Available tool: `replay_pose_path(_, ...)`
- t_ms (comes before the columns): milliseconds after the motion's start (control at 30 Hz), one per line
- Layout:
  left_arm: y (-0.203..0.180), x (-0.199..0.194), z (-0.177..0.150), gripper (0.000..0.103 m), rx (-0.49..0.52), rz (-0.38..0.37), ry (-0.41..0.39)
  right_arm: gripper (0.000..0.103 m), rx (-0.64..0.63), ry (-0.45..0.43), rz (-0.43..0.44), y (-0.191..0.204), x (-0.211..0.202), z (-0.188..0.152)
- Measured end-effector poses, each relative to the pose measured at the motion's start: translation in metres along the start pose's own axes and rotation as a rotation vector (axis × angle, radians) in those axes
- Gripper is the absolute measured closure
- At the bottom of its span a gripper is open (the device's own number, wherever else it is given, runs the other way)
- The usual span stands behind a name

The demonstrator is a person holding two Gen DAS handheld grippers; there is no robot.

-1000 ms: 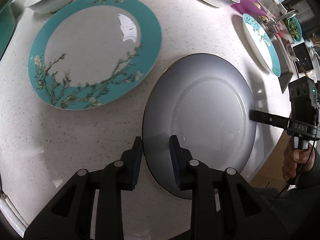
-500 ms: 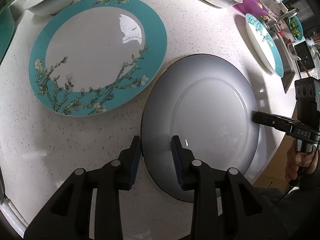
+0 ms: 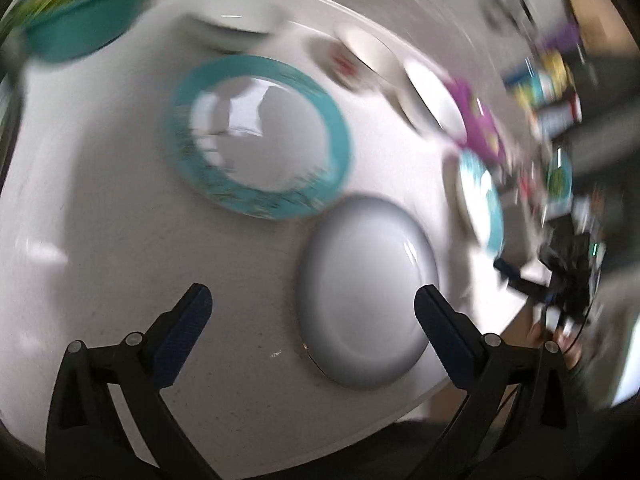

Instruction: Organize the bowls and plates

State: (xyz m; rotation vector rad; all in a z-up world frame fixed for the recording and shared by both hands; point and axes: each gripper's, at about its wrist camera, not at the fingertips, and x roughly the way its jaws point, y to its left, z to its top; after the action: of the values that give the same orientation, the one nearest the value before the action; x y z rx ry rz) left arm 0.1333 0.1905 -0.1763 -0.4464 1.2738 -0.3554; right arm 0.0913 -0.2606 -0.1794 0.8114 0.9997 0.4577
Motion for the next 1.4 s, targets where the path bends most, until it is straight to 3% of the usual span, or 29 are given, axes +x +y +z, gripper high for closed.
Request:
replay_pose_path(100,0.019,-0.01,0.015,0.0,-0.036,0.009,-0.031,0.0,-0.007,-0.001,0.096,0.017,0.017,0.034)
replay_pose_path(300,0.041,-0.019,0.057,0.0,-0.008,0.045,-0.074,0.0,-0.111,0.107,0.15,0.059,0.091,0.076)
replay_pose_path(500,0.05,-0.001,0.084,0.0,0.031,0.049,-0.078,0.0,-0.152,0.208,0.1,0.069,0.155,0.086)
replay_pose_path(667,0.059,0.029,0.106,0.0,0.008,0.032,-0.005,0.0,-0.125,0.268,0.068,0.054,0.183,0.086)
replay_pose_path(733,0.066,0.041,0.116,0.0,-0.009,0.042,0.039,0.004,-0.123,0.304,0.058,0.051,0.195,0.087)
replay_pose_path(933,0.076,0.056,0.141,0.002,-0.011,0.12,0.039,0.027,-0.122,0.38,0.001,0.043,0.23,0.094)
replay_pose_path(1033,0.078,0.063,0.147,0.002,0.004,0.13,0.045,0.029,-0.128,0.395,-0.004,0.042,0.239,0.095)
replay_pose_path(1333,0.076,0.085,0.152,0.003,0.004,0.155,0.064,0.054,-0.145,0.415,0.007,0.042,0.251,0.098)
replay_pose_path(1400,0.074,0.088,0.152,0.007,0.012,0.152,0.06,0.059,-0.138,0.416,0.016,0.041,0.253,0.098)
